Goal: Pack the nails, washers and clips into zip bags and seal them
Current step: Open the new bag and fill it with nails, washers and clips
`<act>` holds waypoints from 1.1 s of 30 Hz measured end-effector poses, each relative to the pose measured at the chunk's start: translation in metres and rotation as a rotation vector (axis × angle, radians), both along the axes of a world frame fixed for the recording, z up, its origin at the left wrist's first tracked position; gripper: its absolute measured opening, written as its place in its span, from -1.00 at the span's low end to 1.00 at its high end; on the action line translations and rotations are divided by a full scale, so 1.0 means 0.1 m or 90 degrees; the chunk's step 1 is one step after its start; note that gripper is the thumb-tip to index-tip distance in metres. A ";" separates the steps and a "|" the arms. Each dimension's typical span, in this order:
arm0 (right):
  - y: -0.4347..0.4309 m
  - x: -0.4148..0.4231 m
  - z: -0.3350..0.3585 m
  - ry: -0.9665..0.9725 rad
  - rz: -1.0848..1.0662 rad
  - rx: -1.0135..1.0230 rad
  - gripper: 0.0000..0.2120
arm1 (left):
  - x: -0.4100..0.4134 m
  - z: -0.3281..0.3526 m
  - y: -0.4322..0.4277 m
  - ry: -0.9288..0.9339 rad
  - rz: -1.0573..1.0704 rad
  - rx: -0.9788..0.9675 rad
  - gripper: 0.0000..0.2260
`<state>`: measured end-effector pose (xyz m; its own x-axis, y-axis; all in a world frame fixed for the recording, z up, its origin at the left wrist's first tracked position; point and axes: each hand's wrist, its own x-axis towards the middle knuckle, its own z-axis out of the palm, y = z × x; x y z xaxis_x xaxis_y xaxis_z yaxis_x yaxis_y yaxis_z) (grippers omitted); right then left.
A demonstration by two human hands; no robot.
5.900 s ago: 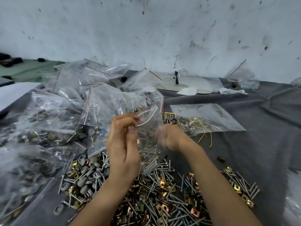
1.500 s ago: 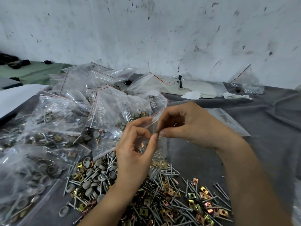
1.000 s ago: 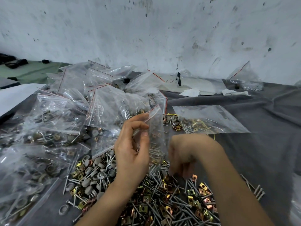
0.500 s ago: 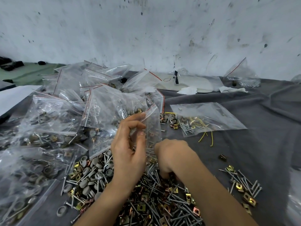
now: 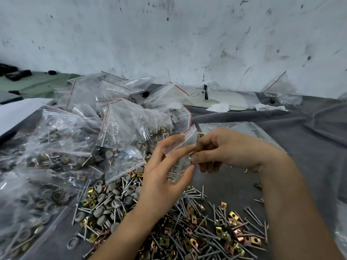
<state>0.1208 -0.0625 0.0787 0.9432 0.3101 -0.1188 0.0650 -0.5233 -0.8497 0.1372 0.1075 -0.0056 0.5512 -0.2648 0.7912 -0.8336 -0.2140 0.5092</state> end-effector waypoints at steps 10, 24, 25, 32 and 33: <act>-0.07 -0.05 0.04 0.024 0.037 0.045 -0.76 | 0.00 -0.02 -0.02 0.011 -0.021 -0.032 -0.81; -0.03 0.01 -0.01 0.105 0.018 0.149 -0.79 | -0.01 0.00 -0.01 0.037 -0.050 -0.067 -0.84; -0.04 0.02 -0.02 0.110 0.021 0.157 -0.80 | -0.01 0.01 -0.01 0.048 -0.059 -0.073 -0.85; -0.06 0.02 -0.06 0.088 0.046 0.206 -0.90 | 0.01 0.03 0.02 0.124 -0.098 -0.104 -0.93; -0.06 0.01 -0.05 0.069 0.053 0.195 -0.91 | 0.02 0.03 0.03 0.138 -0.099 -0.112 -0.95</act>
